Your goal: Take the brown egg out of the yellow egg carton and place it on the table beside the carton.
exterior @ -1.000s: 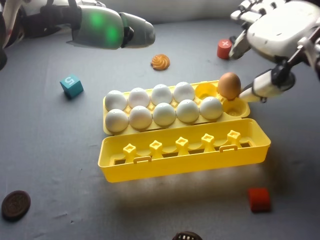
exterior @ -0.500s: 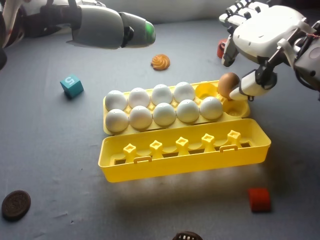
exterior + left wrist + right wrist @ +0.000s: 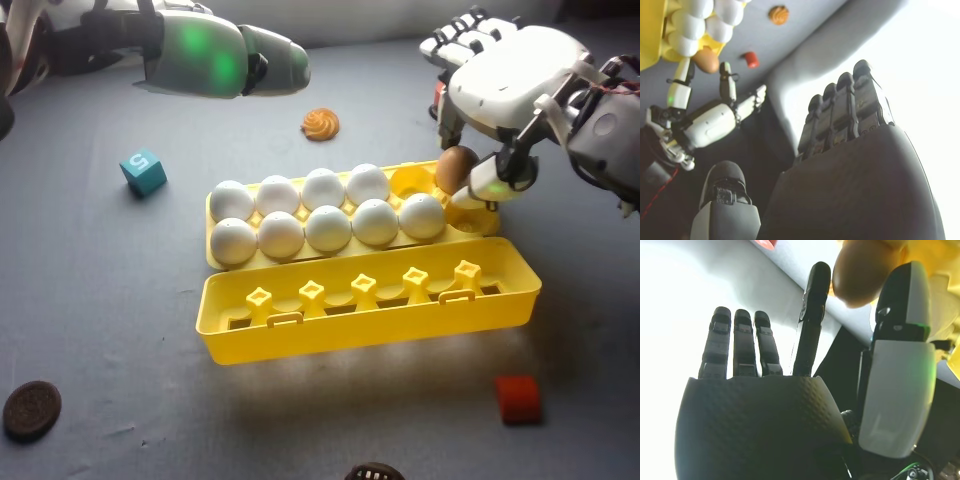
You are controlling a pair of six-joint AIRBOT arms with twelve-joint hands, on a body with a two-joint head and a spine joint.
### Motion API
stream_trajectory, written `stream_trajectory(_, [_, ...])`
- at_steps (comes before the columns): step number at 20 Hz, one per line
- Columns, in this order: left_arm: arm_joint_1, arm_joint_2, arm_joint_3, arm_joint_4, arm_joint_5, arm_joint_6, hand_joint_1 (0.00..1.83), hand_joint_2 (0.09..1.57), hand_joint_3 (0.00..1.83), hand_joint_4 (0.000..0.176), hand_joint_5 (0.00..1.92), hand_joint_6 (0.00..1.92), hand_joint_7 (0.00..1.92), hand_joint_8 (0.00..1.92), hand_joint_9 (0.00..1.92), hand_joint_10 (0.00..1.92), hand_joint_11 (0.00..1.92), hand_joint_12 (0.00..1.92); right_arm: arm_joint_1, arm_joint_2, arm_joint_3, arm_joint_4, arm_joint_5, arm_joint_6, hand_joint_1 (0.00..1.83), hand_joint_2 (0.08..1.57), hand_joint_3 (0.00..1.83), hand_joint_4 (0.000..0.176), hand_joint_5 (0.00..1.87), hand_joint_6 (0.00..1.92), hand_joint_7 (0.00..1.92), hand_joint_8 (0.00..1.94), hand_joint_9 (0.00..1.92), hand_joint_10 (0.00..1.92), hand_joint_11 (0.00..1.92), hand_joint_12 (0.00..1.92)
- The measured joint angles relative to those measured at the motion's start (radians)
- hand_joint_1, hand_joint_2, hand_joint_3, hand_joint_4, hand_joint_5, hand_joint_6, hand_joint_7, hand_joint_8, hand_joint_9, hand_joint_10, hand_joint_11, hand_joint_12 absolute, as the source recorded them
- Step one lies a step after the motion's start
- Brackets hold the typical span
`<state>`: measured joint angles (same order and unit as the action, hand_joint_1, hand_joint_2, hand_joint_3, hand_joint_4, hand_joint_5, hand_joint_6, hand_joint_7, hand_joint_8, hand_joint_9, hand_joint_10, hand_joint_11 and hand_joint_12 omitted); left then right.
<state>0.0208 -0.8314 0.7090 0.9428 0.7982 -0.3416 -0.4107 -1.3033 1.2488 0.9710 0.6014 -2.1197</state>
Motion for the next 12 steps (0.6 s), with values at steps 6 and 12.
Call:
stream_trajectory(6, [0.000, 0.000, 0.000, 0.000, 0.000, 0.000, 0.00, 1.06, 0.01, 0.000, 0.00, 0.00, 0.00, 0.00, 0.00, 0.00, 0.00, 0.00, 0.000, -0.010, 0.001, -0.014, 0.002, 0.012, 1.10, 0.99, 0.00, 0.176, 1.30, 0.41, 0.15, 0.01, 0.01, 0.00, 0.00, 0.00])
stream_trajectory(12, [0.000, 0.000, 0.000, 0.000, 0.000, 0.000, 0.00, 1.07, 0.01, 0.000, 0.02, 0.01, 0.01, 0.00, 0.00, 0.00, 0.00, 0.00, 0.000, -0.010, 0.001, -0.014, 0.002, 0.013, 1.12, 0.98, 0.00, 0.129, 1.35, 0.32, 0.19, 0.01, 0.00, 0.00, 0.00, 0.00])
